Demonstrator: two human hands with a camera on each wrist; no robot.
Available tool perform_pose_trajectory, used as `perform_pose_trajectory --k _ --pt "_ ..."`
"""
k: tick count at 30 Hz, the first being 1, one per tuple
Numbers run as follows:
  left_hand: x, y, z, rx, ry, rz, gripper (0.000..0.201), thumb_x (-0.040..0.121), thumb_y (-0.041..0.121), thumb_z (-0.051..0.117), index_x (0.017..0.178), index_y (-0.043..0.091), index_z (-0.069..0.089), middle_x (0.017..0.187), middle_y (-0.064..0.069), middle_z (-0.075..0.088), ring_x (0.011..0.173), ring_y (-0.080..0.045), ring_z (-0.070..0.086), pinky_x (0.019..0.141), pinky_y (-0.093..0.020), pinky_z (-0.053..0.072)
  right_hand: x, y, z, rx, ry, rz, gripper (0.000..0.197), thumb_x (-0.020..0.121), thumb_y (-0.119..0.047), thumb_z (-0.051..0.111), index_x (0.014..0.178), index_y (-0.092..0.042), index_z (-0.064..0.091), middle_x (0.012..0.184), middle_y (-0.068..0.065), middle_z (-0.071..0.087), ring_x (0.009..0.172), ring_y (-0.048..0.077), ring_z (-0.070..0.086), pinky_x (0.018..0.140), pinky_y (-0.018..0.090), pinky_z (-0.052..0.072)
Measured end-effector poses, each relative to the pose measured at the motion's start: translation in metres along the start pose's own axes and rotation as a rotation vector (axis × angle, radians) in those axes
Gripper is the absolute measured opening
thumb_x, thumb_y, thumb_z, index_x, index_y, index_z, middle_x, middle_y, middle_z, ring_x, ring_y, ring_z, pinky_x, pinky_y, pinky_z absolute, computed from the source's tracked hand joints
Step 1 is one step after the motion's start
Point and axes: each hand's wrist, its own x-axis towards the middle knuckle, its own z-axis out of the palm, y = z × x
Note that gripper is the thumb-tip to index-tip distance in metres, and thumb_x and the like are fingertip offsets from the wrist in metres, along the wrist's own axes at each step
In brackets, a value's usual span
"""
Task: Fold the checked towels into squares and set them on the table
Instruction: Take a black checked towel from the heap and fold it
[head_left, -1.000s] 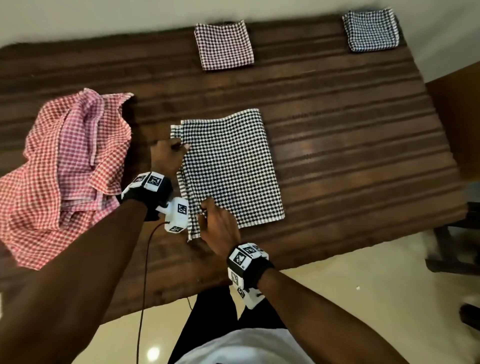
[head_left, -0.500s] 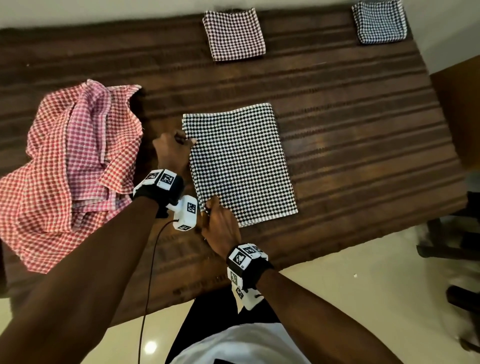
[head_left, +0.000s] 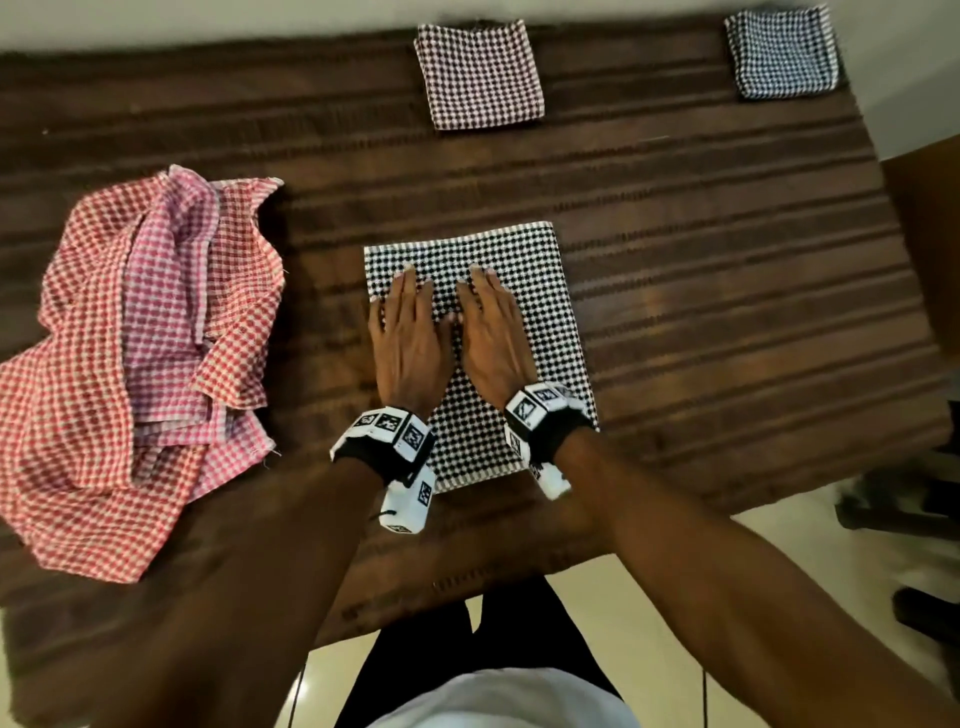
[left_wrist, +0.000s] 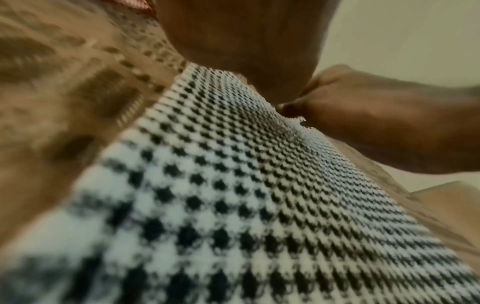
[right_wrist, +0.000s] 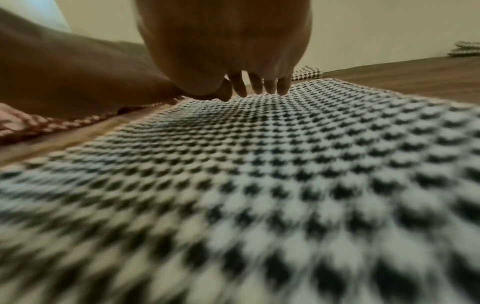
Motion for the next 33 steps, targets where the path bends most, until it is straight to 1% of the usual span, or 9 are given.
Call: perform_pose_trajectory --k 2,5,8,11,18,23,28,30,33 --pt "-0.001 -0.002 0.009 0.059 -0.060 -0.028 0.055 0.102 0.040 0.034 0.148 0.009 0.032 0.160 -0.011 0.019 0.148 -0.023 0.013 0.120 -0.048 0.010 0.023 0.010 0.007 -0.070 -0.134 -0.044 0.053 0.101 -0.025 0.031 0.149 -0.006 0.021 0.159 0.013 0.014 0.147 0.030 0.008 0.118 0.052 0.011" --pt "-0.005 -0.013 0.012 0.123 -0.090 -0.033 0.064 0.102 0.049 0.029 0.153 0.011 0.016 0.162 -0.008 0.007 0.150 -0.020 0.002 0.121 -0.046 0.004 0.039 0.038 0.010 -0.103 -0.159 -0.047 0.061 0.101 -0.040 0.024 0.152 -0.012 0.007 0.161 0.006 0.002 0.148 0.024 -0.002 0.118 0.055 0.004" --pt "-0.008 -0.015 0.008 0.144 -0.095 -0.075 0.069 0.101 0.053 0.027 0.153 0.011 0.013 0.162 -0.007 0.005 0.150 -0.019 -0.001 0.122 -0.043 0.002 0.044 0.083 0.001 -0.055 -0.080 0.097 0.066 0.100 -0.047 0.021 0.152 -0.010 0.005 0.161 0.007 0.000 0.148 0.026 -0.004 0.118 0.054 -0.002" --pt "-0.006 -0.014 0.006 0.163 -0.115 -0.106 0.069 0.102 0.053 0.024 0.154 0.010 0.010 0.162 -0.008 0.003 0.150 -0.020 -0.003 0.121 -0.046 0.003 0.039 0.112 -0.013 -0.055 -0.033 0.211 0.068 0.101 -0.047 0.021 0.151 -0.005 0.004 0.160 0.013 0.000 0.147 0.030 -0.004 0.118 0.055 0.001" --pt "-0.050 0.023 0.007 0.182 -0.125 -0.062 0.058 0.102 0.032 0.030 0.151 0.003 0.019 0.160 -0.015 0.011 0.149 -0.025 0.007 0.121 -0.049 0.006 -0.069 0.015 0.018 0.016 -0.087 0.062 0.065 0.100 -0.030 0.035 0.149 0.003 0.008 0.158 0.021 0.003 0.147 0.034 -0.002 0.119 0.052 0.008" --pt "-0.095 0.007 0.009 0.219 -0.161 -0.129 0.062 0.103 0.040 0.031 0.153 0.007 0.014 0.162 -0.010 0.006 0.150 -0.021 0.001 0.121 -0.049 0.006 -0.101 0.056 0.015 -0.072 -0.053 0.192 0.064 0.101 -0.034 0.029 0.150 0.000 0.008 0.159 0.019 0.000 0.147 0.033 -0.005 0.120 0.050 0.005" --pt "-0.112 -0.008 -0.009 0.195 -0.101 -0.187 0.062 0.103 0.039 0.031 0.153 0.009 0.013 0.162 -0.010 0.006 0.150 -0.021 0.001 0.120 -0.050 0.004 -0.123 0.111 -0.017 -0.116 0.051 0.421 0.060 0.101 -0.029 0.029 0.147 0.005 0.015 0.157 0.023 0.007 0.146 0.037 0.004 0.117 0.053 0.012" --pt "-0.118 -0.005 -0.014 0.179 -0.091 -0.191 0.061 0.102 0.040 0.033 0.152 0.007 0.018 0.161 -0.011 0.010 0.150 -0.021 0.004 0.120 -0.052 0.006 -0.130 0.103 -0.026 -0.116 0.047 0.396 0.058 0.100 -0.030 0.034 0.146 0.002 0.022 0.152 0.022 0.025 0.140 0.036 0.024 0.114 0.052 0.023" --pt "-0.133 0.008 -0.016 0.176 -0.122 -0.029 0.065 0.100 0.049 0.035 0.148 0.007 0.030 0.159 -0.013 0.018 0.149 -0.024 0.012 0.119 -0.053 0.007 -0.144 0.076 -0.038 -0.153 -0.011 0.352 0.062 0.096 -0.044 0.039 0.142 -0.003 0.033 0.121 0.014 0.058 0.106 0.030 0.051 0.090 0.046 0.036"
